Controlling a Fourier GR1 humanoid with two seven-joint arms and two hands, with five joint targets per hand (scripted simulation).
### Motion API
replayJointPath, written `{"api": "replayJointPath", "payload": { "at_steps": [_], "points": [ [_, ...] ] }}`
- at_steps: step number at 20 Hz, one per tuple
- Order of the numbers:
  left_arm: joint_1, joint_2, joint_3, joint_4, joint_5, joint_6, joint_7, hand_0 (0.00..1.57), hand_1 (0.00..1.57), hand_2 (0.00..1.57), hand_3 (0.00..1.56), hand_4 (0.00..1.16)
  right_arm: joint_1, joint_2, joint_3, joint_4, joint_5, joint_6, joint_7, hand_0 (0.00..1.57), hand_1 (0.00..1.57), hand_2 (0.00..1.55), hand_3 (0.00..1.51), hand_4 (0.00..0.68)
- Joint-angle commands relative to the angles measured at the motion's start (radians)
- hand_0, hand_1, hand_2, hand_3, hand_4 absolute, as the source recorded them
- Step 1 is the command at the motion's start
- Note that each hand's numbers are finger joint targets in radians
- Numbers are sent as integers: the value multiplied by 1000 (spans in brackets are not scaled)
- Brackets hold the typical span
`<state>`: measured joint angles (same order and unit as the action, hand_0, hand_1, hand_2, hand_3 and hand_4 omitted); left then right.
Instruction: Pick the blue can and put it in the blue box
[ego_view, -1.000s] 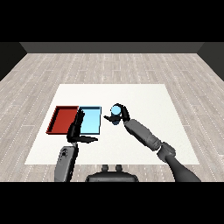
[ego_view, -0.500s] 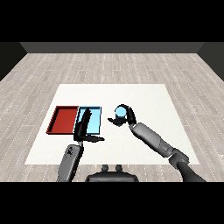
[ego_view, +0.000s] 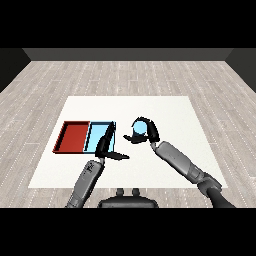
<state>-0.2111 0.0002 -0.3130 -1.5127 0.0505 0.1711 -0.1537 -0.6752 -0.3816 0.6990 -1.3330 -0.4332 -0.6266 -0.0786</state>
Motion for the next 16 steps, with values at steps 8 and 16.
{"api": "replayJointPath", "payload": {
  "at_steps": [8,16],
  "points": [
    [-40,0,-73,93,59,54,-56,0,0,0,0,0,87,74,-96,-149,234,14,108,1465,1465,1440,1381,595],
    [8,0,-133,-10,52,105,5,0,0,0,0,0,119,141,-212,-101,333,178,146,1480,1480,1450,1383,570]
  ]
}}
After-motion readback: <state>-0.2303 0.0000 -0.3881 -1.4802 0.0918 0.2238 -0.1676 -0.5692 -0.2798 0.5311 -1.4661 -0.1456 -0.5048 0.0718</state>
